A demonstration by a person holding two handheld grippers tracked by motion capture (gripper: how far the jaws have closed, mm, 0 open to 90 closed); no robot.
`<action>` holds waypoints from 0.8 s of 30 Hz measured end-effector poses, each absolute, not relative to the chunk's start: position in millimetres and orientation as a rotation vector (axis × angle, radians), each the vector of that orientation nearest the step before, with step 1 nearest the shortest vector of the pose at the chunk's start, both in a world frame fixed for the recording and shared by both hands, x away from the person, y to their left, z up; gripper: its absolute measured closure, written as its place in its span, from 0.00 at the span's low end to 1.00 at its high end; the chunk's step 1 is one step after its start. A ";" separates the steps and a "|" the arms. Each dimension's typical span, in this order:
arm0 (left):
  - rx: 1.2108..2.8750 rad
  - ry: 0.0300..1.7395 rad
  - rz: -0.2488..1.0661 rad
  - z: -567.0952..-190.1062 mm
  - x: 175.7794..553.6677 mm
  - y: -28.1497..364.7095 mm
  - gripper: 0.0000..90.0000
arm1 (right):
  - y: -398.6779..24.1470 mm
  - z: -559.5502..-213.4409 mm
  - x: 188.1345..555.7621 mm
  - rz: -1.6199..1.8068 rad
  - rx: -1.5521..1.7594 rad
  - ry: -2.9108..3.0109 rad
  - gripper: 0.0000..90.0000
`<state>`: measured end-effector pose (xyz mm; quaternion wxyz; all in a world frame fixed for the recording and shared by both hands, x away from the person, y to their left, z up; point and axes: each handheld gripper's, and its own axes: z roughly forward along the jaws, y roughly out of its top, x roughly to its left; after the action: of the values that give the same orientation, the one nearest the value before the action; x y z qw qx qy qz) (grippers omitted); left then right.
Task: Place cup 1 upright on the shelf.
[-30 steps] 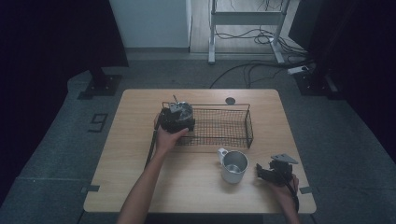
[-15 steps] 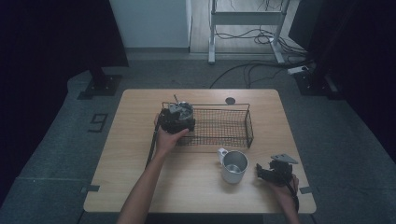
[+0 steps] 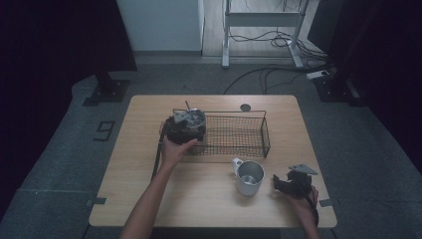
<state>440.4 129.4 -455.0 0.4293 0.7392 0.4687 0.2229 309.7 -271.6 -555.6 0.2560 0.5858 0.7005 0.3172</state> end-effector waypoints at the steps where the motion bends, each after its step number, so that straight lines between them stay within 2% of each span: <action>1: 1.837 1.168 0.553 -452.2 436.6 131.2 0.02 | -271.6 -555.6 309.7 0.861 1.590 1.902 0.18; 12: 1.817 1.105 0.574 -442.2 407.9 138.2 0.04 | -271.4 -555.4 309.7 0.860 1.593 1.901 0.18; 24: 1.841 1.010 0.560 -452.5 361.5 146.2 0.05 | -271.4 -555.4 309.7 0.861 1.593 1.901 0.18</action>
<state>361.5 146.2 -452.5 0.4655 0.7497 0.4113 0.2282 309.7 -271.4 -555.4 0.2552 0.5867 0.7001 0.3170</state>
